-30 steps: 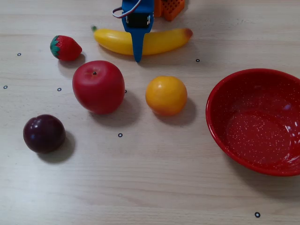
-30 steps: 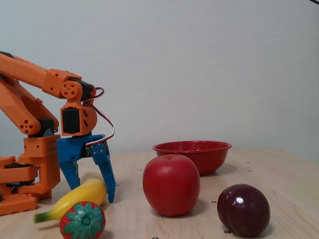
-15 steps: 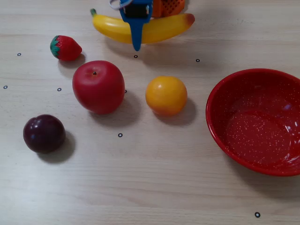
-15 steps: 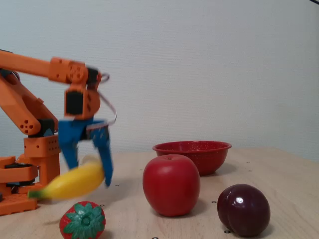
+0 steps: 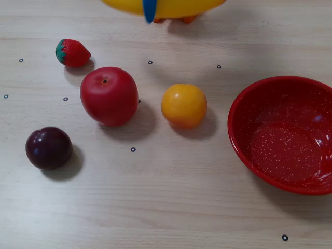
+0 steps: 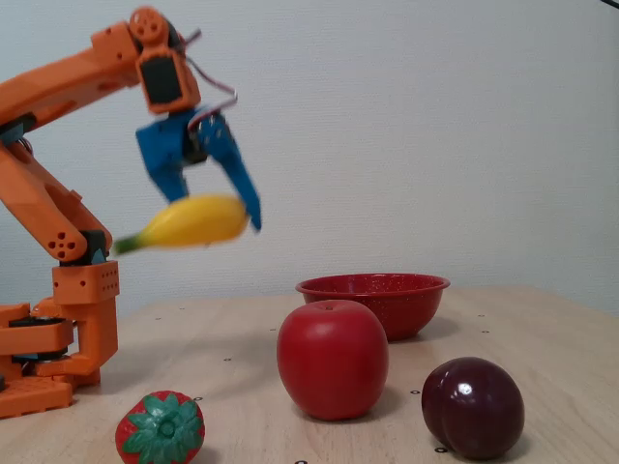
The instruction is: Put the banana in the red bowl.
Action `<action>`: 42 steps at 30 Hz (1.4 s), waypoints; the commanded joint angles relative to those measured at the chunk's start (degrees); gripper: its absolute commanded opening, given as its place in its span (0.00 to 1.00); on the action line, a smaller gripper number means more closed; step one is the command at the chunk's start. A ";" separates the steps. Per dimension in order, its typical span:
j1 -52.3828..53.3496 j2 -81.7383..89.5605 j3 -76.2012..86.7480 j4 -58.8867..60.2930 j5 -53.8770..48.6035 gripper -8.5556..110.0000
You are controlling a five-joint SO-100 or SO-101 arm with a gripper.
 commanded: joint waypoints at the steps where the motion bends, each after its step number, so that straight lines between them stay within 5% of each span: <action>1: 5.01 -2.99 -12.22 1.05 -4.31 0.07; 18: 34.80 -47.02 -47.64 -18.98 -9.49 0.07; 27: 35.95 -58.71 -52.91 -25.31 -8.35 0.08; 36: 34.72 -61.70 -51.15 -29.18 -9.32 0.34; 42: 33.22 -59.68 -50.89 -29.97 -9.84 0.26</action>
